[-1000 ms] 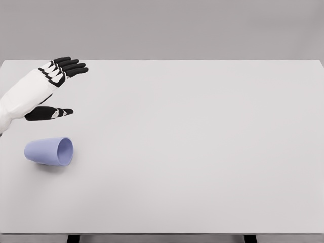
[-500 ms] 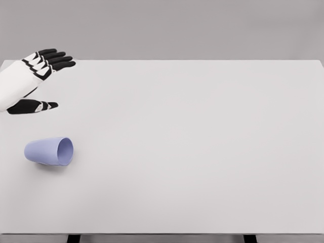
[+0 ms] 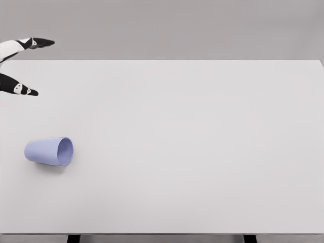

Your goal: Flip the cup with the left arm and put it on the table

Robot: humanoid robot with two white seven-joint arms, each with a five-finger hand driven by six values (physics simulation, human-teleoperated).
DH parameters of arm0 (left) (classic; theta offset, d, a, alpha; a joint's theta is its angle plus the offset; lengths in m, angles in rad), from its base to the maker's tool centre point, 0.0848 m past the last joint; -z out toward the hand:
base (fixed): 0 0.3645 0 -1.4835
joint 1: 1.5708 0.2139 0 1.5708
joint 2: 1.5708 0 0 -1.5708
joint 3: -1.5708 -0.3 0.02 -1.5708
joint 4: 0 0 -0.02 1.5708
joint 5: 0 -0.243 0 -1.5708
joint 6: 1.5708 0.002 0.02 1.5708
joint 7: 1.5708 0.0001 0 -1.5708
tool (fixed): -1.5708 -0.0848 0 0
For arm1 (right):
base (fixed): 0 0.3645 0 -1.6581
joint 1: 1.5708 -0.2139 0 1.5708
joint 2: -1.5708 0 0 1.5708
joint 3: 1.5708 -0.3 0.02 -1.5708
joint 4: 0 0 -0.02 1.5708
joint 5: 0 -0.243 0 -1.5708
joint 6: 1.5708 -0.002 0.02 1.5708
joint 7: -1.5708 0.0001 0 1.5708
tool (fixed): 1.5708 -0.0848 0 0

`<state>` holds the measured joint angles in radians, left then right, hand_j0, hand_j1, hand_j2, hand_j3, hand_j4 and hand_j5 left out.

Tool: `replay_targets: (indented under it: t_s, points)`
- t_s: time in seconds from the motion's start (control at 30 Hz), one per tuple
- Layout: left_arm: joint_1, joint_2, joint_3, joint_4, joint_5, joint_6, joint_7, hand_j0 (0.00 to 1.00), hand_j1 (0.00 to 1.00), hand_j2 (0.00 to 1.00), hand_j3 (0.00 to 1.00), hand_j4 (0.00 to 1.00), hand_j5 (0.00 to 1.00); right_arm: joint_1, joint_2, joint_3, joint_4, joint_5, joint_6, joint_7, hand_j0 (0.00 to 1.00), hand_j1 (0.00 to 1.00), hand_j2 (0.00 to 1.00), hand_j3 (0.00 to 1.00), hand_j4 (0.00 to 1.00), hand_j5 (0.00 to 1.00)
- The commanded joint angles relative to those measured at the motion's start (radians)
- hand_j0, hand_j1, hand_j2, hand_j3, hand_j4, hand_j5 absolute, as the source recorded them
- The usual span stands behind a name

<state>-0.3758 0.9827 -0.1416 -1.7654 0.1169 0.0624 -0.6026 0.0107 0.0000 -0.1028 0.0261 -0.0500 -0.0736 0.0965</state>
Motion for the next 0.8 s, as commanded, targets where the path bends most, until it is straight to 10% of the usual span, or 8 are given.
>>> replay_targets:
  t_s: [0.0, 0.23, 0.77]
  points:
    - [0.0, -0.006, -0.039, -0.005, 0.029, 0.168, -0.008, 1.0, 1.0, 1.0, 1.0, 1.0, 1.0, 0.0, 0.0, 0.0, 0.0, -0.001, 0.0, 0.0, 1.0, 1.0, 1.0, 1.0, 1.0, 1.0]
    - [-0.005, 0.117, -0.24, -0.008, 0.021, 0.177, -0.008, 1.0, 1.0, 1.0, 1.0, 1.0, 1.0, 0.0, 0.0, 0.0, 0.0, 0.001, 0.0, 0.0, 1.0, 1.0, 1.0, 1.0, 1.0, 1.0]
    - [-0.009, 0.255, -0.337, -0.016, 0.089, 0.037, -0.008, 1.0, 1.0, 1.0, 1.0, 1.0, 1.0, 0.0, 0.0, 0.0, 0.0, -0.001, 0.0, 0.0, 1.0, 1.0, 1.0, 1.0, 1.0, 1.0]
